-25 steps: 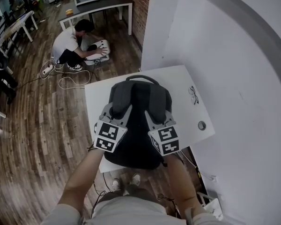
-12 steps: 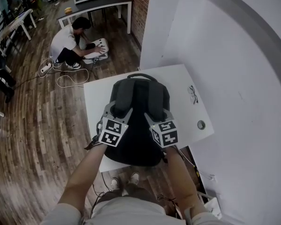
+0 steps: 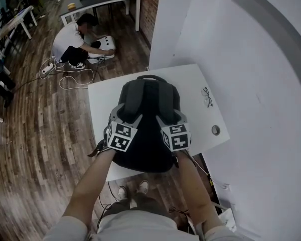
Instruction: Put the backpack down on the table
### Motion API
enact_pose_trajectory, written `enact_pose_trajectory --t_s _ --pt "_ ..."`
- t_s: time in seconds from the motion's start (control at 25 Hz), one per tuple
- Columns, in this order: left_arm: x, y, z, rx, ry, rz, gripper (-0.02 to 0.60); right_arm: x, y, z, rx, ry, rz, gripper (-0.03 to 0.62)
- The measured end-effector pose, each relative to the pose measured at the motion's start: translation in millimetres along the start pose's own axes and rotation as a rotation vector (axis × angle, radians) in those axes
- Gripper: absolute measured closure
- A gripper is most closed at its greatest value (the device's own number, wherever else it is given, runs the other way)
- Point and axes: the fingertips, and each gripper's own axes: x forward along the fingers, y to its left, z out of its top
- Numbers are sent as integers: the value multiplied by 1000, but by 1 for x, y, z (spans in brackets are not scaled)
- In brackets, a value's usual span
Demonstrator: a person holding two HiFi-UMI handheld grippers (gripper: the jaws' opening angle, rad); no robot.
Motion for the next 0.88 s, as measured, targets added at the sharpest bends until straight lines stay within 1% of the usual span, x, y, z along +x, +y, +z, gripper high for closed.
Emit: enact_pose_trajectory --t_s 0.08,0.2,0.4,0.68,0.88 --pt "0 0 -4 -7 5 5 256 -2 -6 -1 12 -13 -24 347" --pt "-2 2 -4 -14 -12 18 242 -4 -11 -9 21 -6 -34 344" --pt "-15 5 -6 -15 -14 32 242 -10 -7 -16 15 4 -42 341" --pt "-35 3 3 -26 -45 48 242 -33 -15 -11 22 -25 -71 342" --pt "-58 -9 0 -48 -32 55 242 -53 -5 -16 26 -31 -79 342"
